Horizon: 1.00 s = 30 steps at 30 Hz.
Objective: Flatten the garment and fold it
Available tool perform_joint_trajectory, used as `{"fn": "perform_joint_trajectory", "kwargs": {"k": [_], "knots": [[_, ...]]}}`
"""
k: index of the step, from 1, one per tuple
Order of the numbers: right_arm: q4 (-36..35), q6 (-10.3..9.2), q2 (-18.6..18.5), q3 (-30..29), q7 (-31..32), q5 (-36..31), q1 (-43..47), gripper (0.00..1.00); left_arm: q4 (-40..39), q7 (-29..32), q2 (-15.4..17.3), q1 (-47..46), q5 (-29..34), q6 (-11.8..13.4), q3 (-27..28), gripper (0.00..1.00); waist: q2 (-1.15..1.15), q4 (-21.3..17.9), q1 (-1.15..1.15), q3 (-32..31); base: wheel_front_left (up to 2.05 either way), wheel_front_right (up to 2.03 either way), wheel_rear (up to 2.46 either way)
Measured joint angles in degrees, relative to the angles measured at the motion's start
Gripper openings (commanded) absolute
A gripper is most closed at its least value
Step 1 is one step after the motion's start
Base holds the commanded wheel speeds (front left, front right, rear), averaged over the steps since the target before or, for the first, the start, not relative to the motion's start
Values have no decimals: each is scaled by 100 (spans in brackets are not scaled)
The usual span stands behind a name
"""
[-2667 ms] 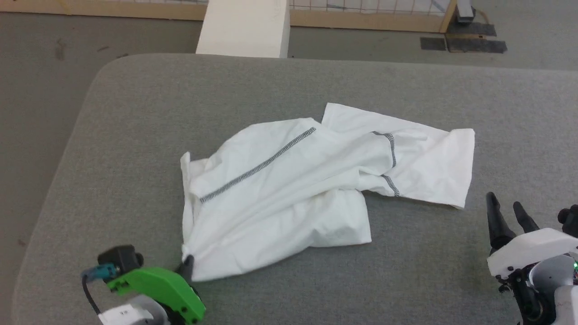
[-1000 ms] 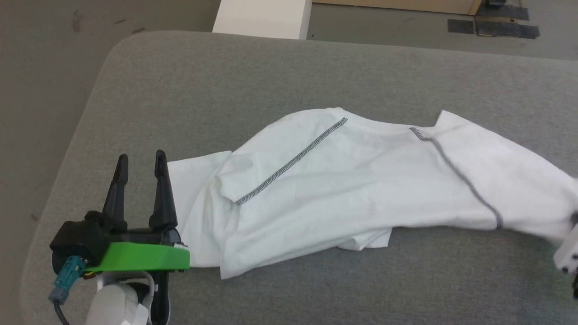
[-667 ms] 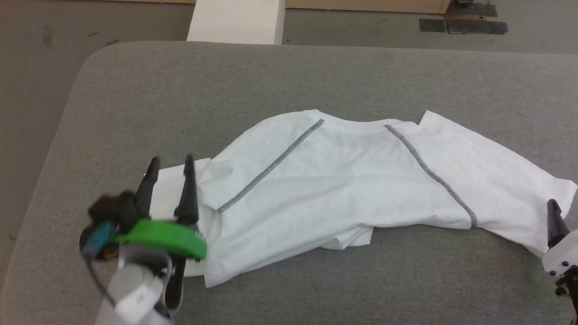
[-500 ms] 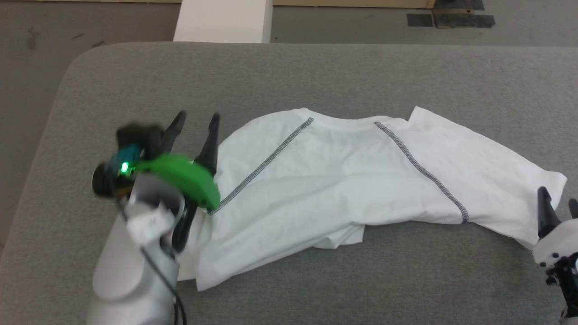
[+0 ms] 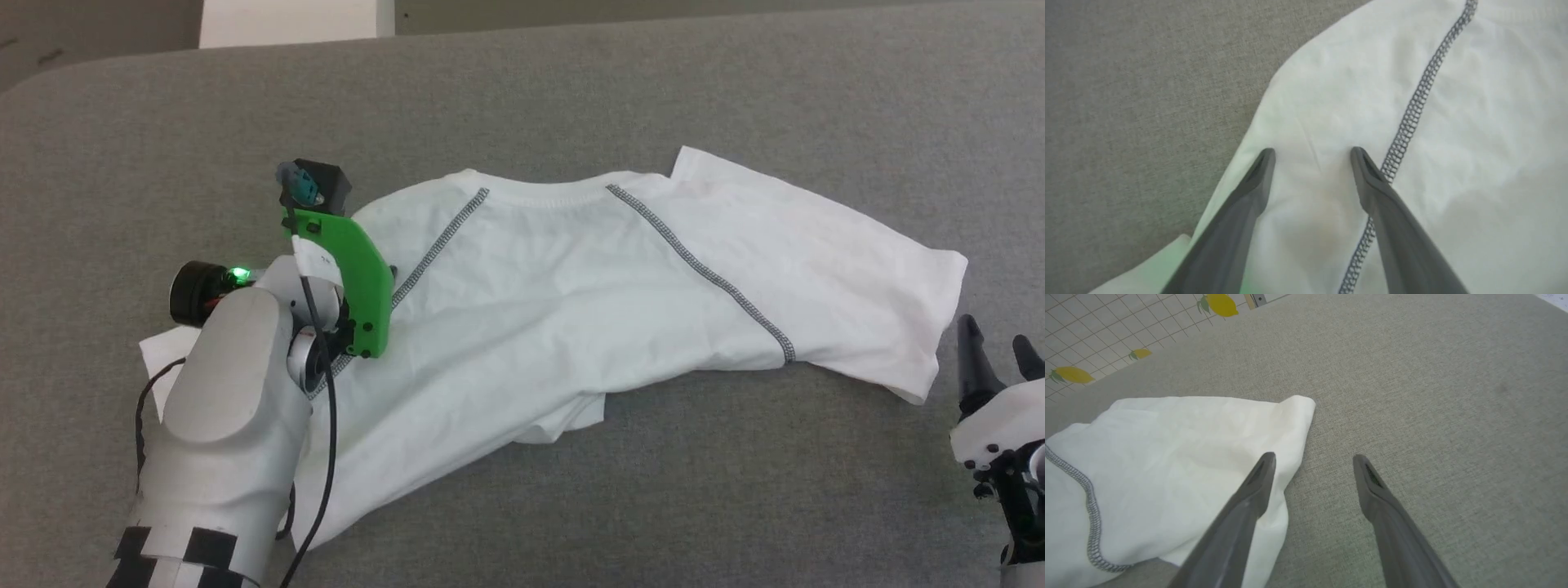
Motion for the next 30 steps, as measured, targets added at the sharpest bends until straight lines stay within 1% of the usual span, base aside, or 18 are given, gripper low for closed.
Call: {"fn": "perform_joint_trajectory", "kwargs": {"k": [4,7,9,12,16,17,18,21,24,27,30], "knots": [[11,0,0,11,-42,12,3,100,36,-221,55,-10,16,31,-33,100,0,-64,0,147,0,0,0],[13,0,1,71,-41,12,0,100,47,-720,102,-65,175,163,-34,100,0,-61,0,220,0,0,0],[12,0,-1,129,-41,12,-5,100,165,-877,146,-124,270,246,-45,100,0,-37,0,240,0,0,0],[11,0,3,221,-41,12,-10,100,370,-896,244,-244,307,280,-47,100,0,-19,0,262,0,0,0],[9,0,2,282,-42,14,-10,100,604,-624,192,-389,187,279,-41,100,0,-12,0,283,0,0,0],[9,0,2,285,-42,14,-10,100,625,-565,189,-421,156,244,-40,22,0,-10,0,291,0,0,0],[10,0,2,289,-43,14,-10,100,646,-526,171,-450,114,214,-24,0,0,-9,0,300,0,0,0],[23,0,2,299,-67,14,-9,100,655,-521,99,-467,-100,140,19,0,0,-1,0,306,0,0,0],[64,0,1,282,-92,13,-8,100,625,-713,55,-461,-241,134,142,0,0,24,0,286,0,0,0],[102,0,0,272,-97,13,-4,100,527,-1020,21,-444,-521,189,436,0,0,81,0,244,0,0,0],[136,0,3,301,-100,13,-5,100,198,-1463,133,-404,-831,315,906,0,0,125,0,167,0,0,0]]}}
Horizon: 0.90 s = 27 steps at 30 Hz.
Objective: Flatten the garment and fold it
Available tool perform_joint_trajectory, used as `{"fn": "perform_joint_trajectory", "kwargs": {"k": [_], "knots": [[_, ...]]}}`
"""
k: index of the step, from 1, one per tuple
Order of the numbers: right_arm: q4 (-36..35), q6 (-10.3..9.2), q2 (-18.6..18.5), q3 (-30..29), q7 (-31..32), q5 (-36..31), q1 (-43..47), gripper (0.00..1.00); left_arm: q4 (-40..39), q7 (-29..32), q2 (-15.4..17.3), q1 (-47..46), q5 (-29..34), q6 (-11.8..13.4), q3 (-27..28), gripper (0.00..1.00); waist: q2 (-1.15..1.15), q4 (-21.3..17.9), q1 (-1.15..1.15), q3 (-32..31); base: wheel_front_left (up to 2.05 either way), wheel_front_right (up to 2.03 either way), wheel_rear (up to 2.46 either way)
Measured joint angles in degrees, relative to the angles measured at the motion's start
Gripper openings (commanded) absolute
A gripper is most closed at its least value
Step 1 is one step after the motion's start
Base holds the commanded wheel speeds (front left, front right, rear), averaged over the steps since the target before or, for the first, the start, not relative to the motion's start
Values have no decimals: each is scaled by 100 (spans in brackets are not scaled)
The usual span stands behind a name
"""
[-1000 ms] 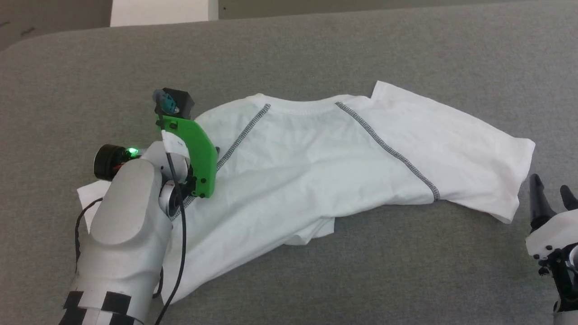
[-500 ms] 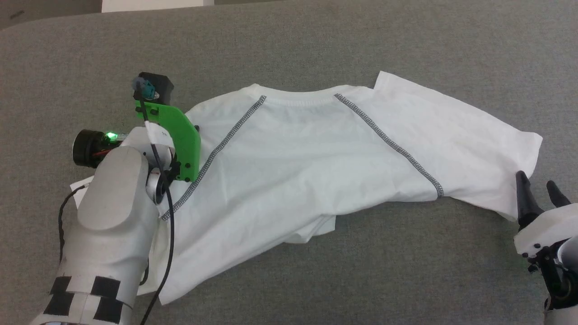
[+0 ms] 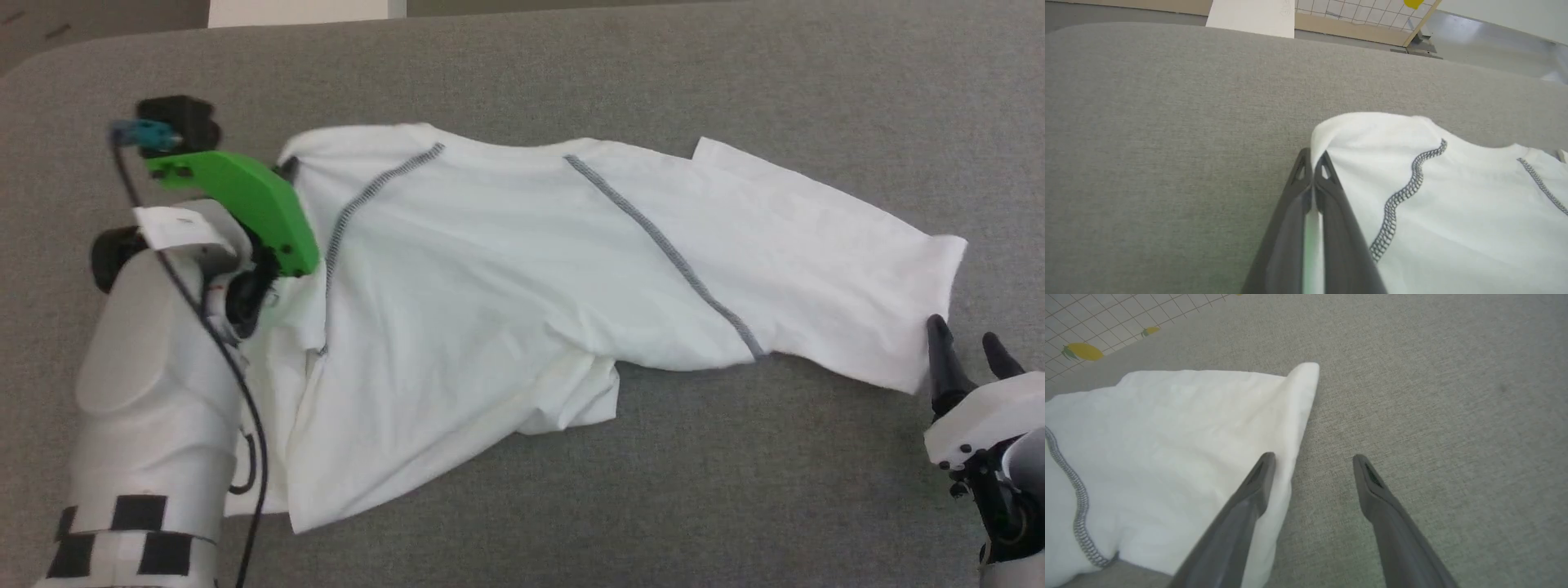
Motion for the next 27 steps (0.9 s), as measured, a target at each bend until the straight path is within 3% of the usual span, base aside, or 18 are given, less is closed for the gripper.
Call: {"fn": "perform_joint_trajectory", "kwargs": {"k": [6,10,11,12,15,21,27], "knots": [[18,0,-2,2,0,-3,2,100,-539,-293,502,666,-233,387,711,0,0,120,0,-110,0,0,0],[-1,0,-1,-13,12,-29,7,100,-586,-102,552,1270,-442,509,905,0,0,238,0,-147,0,0,0],[-9,0,-2,-12,20,-33,7,100,-599,-87,510,1355,-480,509,918,35,0,266,0,-153,0,0,0],[-18,0,-1,-9,40,-49,7,100,-631,-81,447,1427,-552,506,925,100,0,298,0,-162,0,0,0],[-105,0,-1,73,76,-77,2,100,-861,-298,304,1522,-721,472,1015,100,0,368,0,-208,0,0,0],[-498,0,-9,579,383,-244,-251,100,-1686,-1547,347,2145,-560,334,1202,100,0,419,0,-353,0,0,0],[-723,0,-8,1584,1346,-784,-1213,100,-2072,-2818,191,2681,-66,243,938,100,0,651,0,-344,0,0,0]]}}
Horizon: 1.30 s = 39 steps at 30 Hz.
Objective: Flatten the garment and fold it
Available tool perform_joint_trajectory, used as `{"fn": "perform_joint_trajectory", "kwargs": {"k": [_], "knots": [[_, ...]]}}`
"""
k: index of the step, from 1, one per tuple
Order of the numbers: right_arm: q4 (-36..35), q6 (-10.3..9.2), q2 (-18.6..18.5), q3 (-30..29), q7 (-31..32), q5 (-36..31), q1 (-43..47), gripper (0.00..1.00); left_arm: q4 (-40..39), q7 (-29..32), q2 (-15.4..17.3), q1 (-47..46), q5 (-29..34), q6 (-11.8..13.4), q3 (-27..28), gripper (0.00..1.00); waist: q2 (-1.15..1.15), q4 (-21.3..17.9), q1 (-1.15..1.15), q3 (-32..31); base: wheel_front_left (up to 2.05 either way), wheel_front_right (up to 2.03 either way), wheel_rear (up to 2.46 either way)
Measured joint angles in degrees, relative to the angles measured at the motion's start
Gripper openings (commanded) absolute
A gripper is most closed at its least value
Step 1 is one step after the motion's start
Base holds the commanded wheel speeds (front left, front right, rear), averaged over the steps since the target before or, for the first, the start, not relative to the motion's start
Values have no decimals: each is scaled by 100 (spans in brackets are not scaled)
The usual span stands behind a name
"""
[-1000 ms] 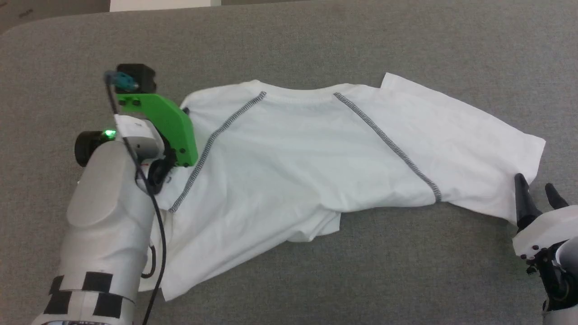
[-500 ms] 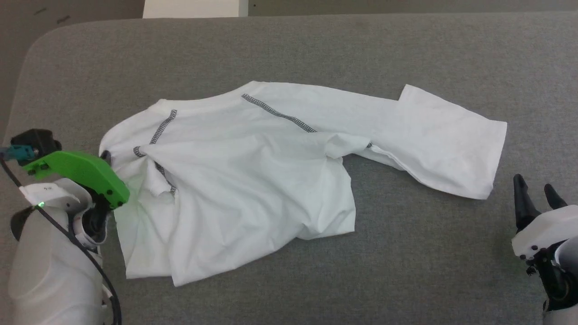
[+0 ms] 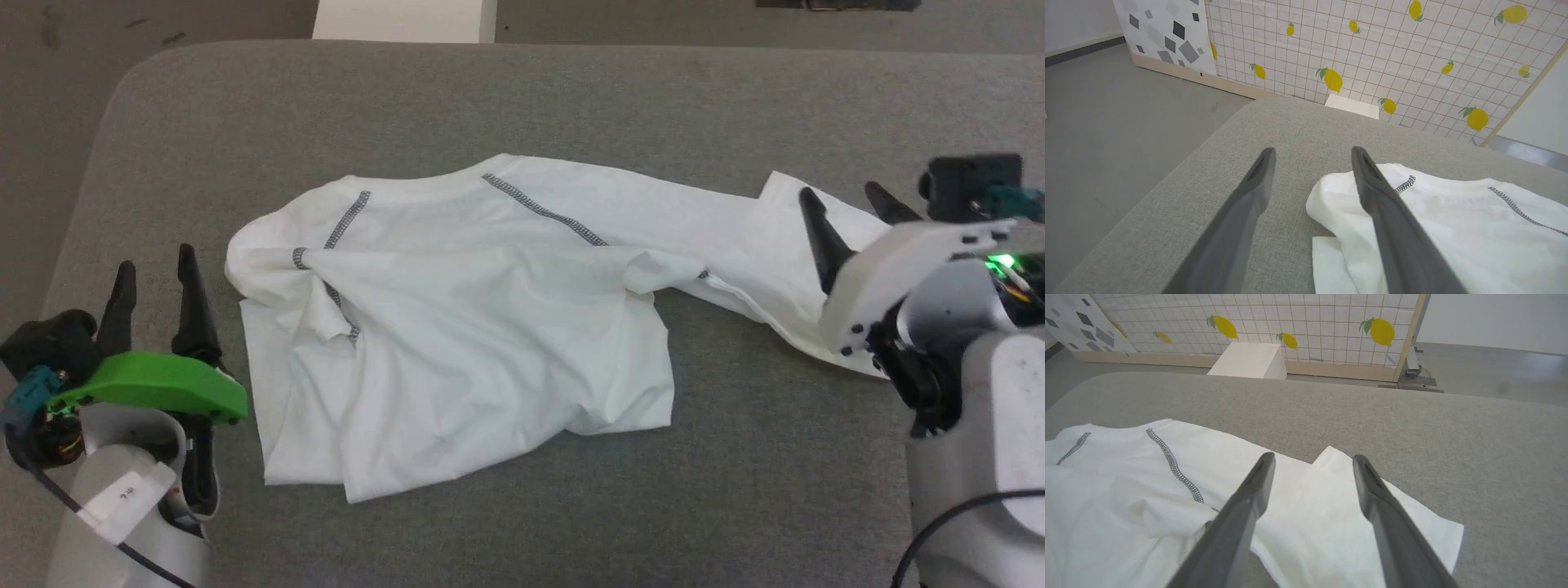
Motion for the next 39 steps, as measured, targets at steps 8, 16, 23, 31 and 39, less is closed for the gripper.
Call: {"fn": "perform_joint_trajectory", "kwargs": {"k": [8,16,23,31,39], "knots": [[1176,1,-409,1170,1180,-759,-1408,100,-62,-465,-349,-12,186,-47,-369,100,0,495,0,166,0,0,0],[2477,0,-737,2092,1781,-967,-2551,100,-131,-535,-522,-226,191,-114,-602,100,0,927,0,572,0,0,0],[3036,-2,-983,2380,2049,-993,-2849,100,-133,-557,-616,-365,191,-127,-737,100,0,1197,0,957,0,0,0],[3093,-34,-1017,2657,2303,-279,-3108,0,-43,-555,-606,-430,191,-132,-773,100,0,1167,0,1126,0,0,0],[2692,0,-1139,1925,1640,399,-2690,0,0,-311,-471,-549,189,-141,-812,100,0,1007,0,943,0,0,0]]}}
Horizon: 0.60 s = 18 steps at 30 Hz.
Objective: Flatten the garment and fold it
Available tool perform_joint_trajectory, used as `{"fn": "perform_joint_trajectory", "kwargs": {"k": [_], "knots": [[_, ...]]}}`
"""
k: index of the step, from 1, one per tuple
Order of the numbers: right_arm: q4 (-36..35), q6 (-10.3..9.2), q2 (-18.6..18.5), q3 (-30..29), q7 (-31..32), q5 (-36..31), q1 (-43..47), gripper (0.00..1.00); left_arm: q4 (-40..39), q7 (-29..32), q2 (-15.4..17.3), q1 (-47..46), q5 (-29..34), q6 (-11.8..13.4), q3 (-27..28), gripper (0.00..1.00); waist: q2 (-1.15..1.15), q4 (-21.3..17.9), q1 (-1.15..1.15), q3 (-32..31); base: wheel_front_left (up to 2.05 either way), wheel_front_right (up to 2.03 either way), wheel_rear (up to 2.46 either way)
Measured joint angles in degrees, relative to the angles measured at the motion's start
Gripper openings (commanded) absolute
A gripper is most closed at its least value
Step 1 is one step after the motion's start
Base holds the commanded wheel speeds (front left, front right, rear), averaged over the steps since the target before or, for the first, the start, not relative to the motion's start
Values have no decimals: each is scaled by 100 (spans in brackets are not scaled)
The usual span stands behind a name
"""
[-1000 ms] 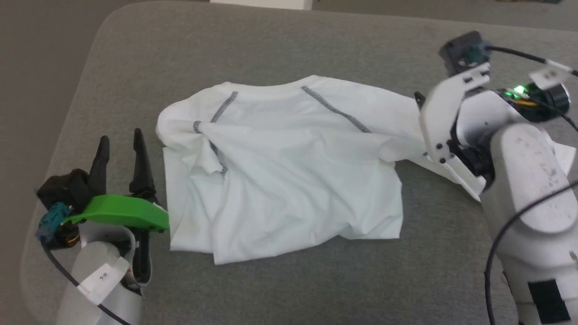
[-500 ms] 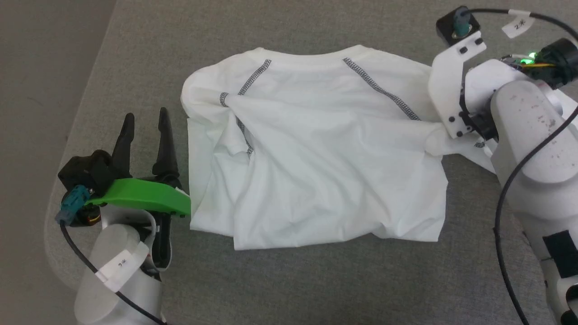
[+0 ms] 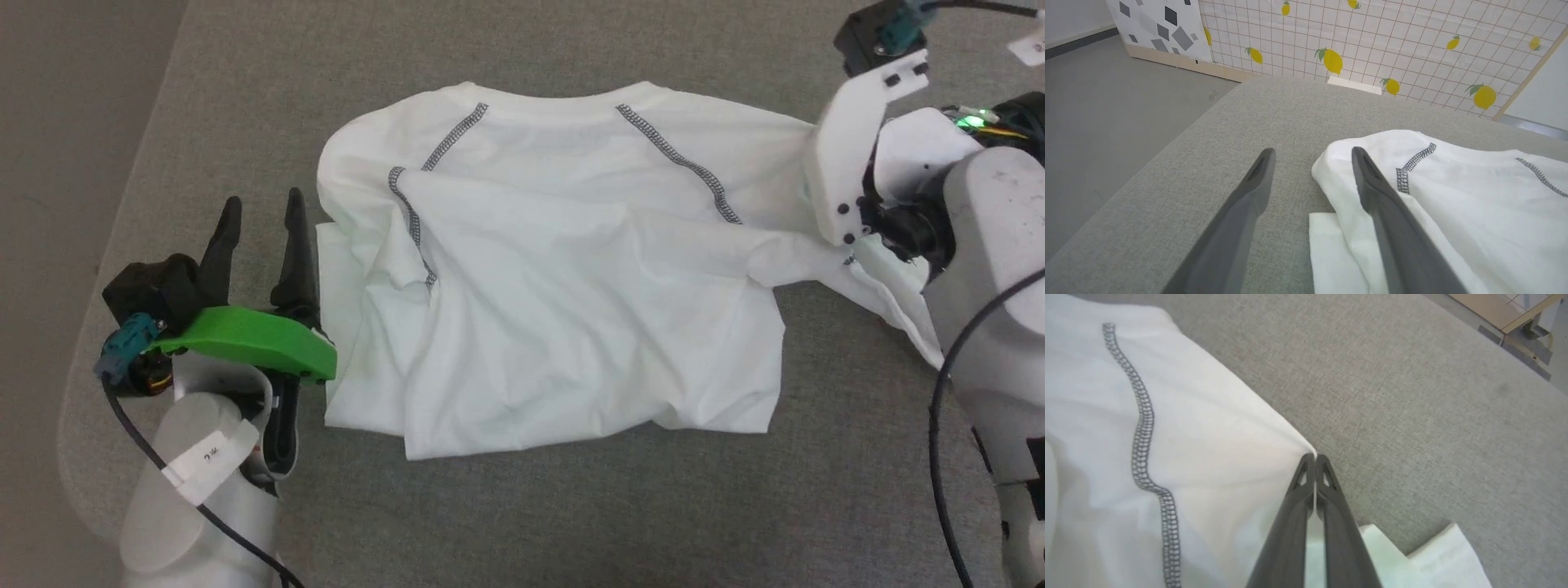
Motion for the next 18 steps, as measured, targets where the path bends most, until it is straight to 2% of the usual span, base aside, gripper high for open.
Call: {"fn": "perform_joint_trajectory", "kwargs": {"k": [7,12,18], "knots": [[-755,0,-108,-394,-307,160,488,0,49,890,297,-361,-5,-140,-240,100,0,-291,0,-185,0,0,0],[-1210,0,-83,-467,-303,192,721,0,550,2092,525,-1291,23,-279,-603,100,0,-522,-1,-232,0,0,0],[-1714,0,-33,-355,-246,250,776,0,1506,3452,668,-2249,-11,-242,-731,100,0,-765,-1,-143,0,0,0]]}}
